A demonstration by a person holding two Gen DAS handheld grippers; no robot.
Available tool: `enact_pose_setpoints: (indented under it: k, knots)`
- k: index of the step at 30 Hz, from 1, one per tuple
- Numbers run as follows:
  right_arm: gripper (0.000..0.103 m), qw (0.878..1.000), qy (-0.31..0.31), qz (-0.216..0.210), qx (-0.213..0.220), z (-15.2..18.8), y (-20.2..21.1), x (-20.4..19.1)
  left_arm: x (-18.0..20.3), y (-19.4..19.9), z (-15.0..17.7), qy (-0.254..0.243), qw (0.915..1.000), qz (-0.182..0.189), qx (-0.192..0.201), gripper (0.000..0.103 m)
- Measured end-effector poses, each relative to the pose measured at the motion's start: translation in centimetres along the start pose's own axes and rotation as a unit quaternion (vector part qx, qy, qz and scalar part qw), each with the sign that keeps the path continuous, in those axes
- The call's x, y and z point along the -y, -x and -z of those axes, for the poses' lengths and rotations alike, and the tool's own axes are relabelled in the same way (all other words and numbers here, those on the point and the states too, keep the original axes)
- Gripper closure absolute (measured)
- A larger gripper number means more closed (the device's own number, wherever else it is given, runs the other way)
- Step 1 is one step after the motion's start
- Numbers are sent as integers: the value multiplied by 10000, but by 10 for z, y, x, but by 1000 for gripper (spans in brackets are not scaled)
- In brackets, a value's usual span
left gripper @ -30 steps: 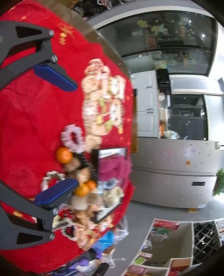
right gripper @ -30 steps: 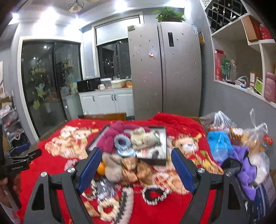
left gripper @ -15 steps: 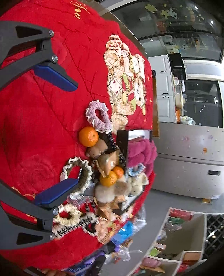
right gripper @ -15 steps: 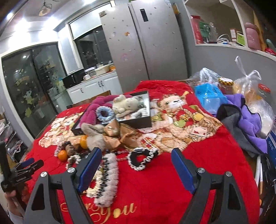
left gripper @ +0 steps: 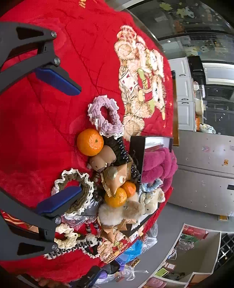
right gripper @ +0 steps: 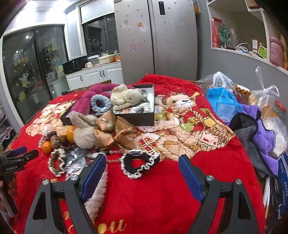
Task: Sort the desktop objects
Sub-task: 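Reach the left gripper to a mandarin orange while the right reaches a black lace scrunchie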
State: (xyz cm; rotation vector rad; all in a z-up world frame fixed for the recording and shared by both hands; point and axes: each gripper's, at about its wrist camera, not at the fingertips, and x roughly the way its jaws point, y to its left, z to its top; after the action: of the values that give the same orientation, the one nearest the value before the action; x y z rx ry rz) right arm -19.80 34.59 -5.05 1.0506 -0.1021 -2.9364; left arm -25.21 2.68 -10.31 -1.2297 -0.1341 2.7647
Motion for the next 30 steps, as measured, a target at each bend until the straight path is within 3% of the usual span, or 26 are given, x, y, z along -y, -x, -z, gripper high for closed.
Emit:
enact_pose_setpoints:
  k: [12, 21, 26, 30]
  knots:
    - [18, 9988, -6, 25, -481, -1, -51, 4, 12, -38, -15, -538, 9983, -212, -113, 3]
    - [18, 9953, -351, -104, -896, 8, -80, 14, -12, -58, -15, -60, 9986, 190, -482, 3]
    - [18, 9951, -127, -153, -968, 9, -84, 4, -9, -59, -14, -129, 9986, 128, -496, 3]
    - [18, 9948, -2, -36, -1015, 10, -85, -2, -7, -56, -12, -251, 9985, -17, -494, 12]
